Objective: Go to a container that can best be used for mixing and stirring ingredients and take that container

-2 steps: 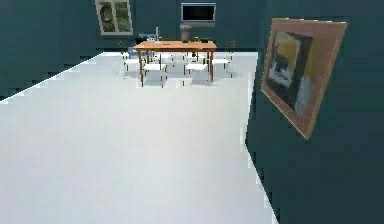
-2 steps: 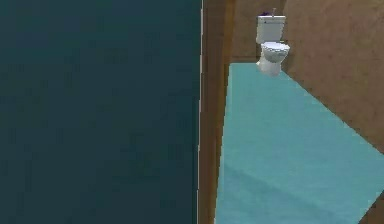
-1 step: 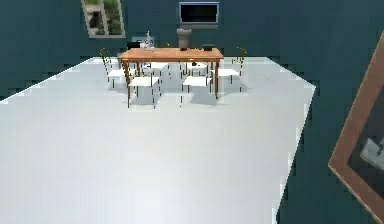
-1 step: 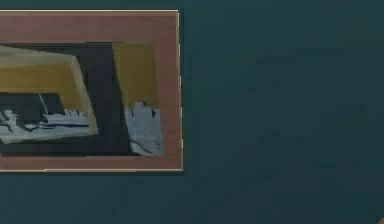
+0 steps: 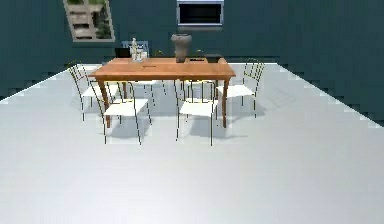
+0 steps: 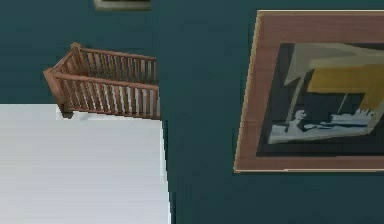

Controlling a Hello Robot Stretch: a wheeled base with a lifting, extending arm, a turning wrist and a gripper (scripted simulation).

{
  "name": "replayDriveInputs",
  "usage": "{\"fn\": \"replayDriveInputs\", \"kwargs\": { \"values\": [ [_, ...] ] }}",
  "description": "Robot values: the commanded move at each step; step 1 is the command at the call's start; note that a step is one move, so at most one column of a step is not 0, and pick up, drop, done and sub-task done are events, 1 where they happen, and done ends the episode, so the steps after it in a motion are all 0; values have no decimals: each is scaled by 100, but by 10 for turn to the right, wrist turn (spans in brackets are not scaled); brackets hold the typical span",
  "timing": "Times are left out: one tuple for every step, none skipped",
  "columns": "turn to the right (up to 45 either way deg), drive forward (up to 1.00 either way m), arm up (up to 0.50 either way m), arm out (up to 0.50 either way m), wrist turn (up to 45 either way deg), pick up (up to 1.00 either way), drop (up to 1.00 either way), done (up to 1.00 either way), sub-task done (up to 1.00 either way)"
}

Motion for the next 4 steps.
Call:
{"fn": "replayDriveInputs", "kwargs": {
  "values": [
    [90,0,0,0,0,0,0,0,0],
    [0,20,0,0,0,0,0,0,0],
    [210,0,0,0,0,0,0,0,0],
    [0,100,0,0,0,0,0,0,0]
  ]
}}
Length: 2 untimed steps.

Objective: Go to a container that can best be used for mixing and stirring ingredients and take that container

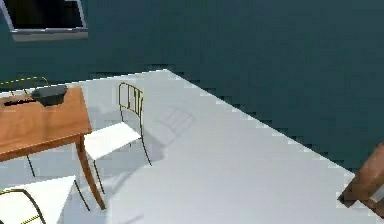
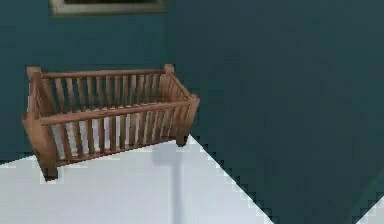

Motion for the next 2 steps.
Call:
{"fn": "replayDriveInputs", "kwargs": {
  "values": [
    [0,90,0,0,0,0,0,0,0],
    [-450,0,0,0,0,0,0,0,0]
  ]
}}
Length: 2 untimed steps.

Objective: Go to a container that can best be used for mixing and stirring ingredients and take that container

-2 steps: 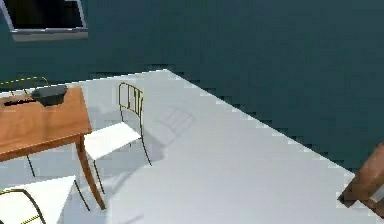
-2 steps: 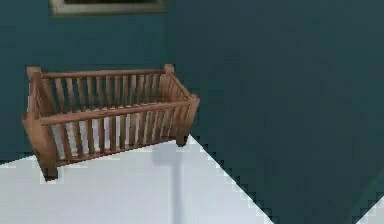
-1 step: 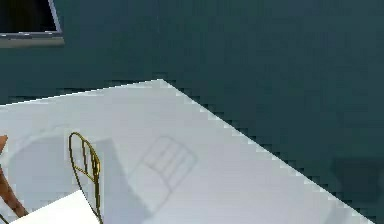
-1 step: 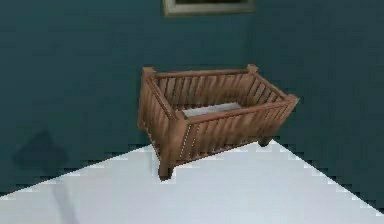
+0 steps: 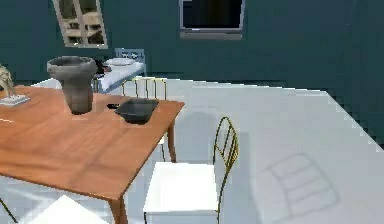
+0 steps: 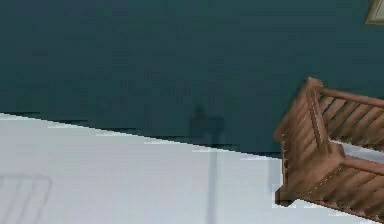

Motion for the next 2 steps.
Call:
{"fn": "replayDriveInputs", "kwargs": {
  "values": [
    [-450,0,0,0,0,0,0,0,0],
    [-450,0,0,0,0,0,0,0,0]
  ]
}}
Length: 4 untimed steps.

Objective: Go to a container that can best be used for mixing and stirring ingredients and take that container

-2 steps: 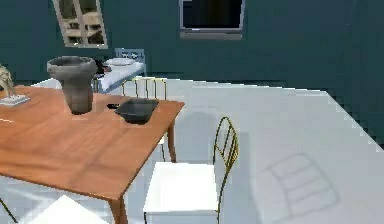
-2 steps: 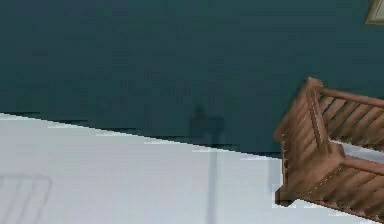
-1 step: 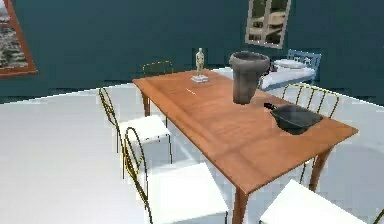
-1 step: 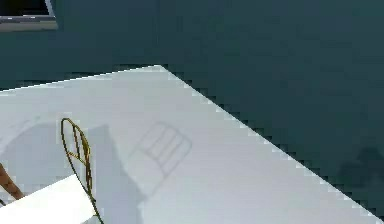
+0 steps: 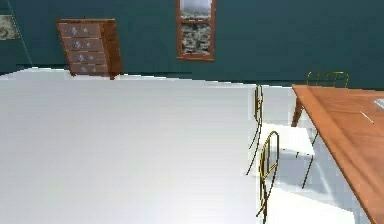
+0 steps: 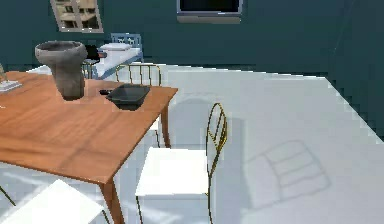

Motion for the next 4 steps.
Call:
{"fn": "replayDriveInputs", "kwargs": {
  "values": [
    [-150,0,0,0,0,0,0,0,0],
    [450,0,0,0,0,0,0,0,0],
    [450,0,0,0,0,0,0,0,0],
    [450,0,0,0,0,0,0,0,0]
  ]
}}
